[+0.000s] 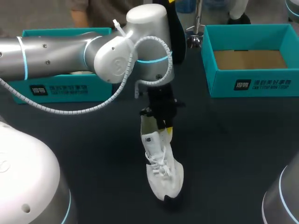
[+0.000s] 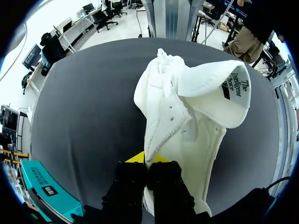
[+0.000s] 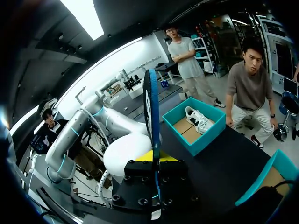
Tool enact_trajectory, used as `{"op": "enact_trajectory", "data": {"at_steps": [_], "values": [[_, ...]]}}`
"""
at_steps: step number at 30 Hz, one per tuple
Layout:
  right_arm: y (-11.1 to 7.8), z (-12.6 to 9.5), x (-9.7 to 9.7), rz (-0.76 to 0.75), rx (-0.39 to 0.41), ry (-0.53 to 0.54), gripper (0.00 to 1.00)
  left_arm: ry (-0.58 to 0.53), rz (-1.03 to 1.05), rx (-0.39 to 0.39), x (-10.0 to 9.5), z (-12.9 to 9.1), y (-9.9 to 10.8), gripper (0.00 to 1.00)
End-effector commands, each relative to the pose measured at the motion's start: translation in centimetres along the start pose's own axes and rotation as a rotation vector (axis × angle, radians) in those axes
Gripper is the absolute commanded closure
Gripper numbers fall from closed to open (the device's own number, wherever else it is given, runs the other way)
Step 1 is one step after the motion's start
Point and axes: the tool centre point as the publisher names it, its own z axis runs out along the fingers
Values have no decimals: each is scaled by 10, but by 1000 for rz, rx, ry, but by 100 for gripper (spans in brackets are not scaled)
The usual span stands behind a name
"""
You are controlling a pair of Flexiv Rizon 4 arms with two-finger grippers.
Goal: Take the shoe out of the shoebox, open the shoe tongue, remove and reinsert the insole, then place the shoe into the shoebox
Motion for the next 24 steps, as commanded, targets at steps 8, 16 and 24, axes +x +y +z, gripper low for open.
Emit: {"op": "enact_trajectory", "data": {"at_steps": [8,16,24], "values": [[1,1,0,2,2,-2,100,33,8,-3,-3,20,0,100],[1,1,0,2,2,-2,100,44,20,-26,-5,30,0,100],[1,1,0,2,2,-2,100,21,24,-52,-6,39,1,100]]}}
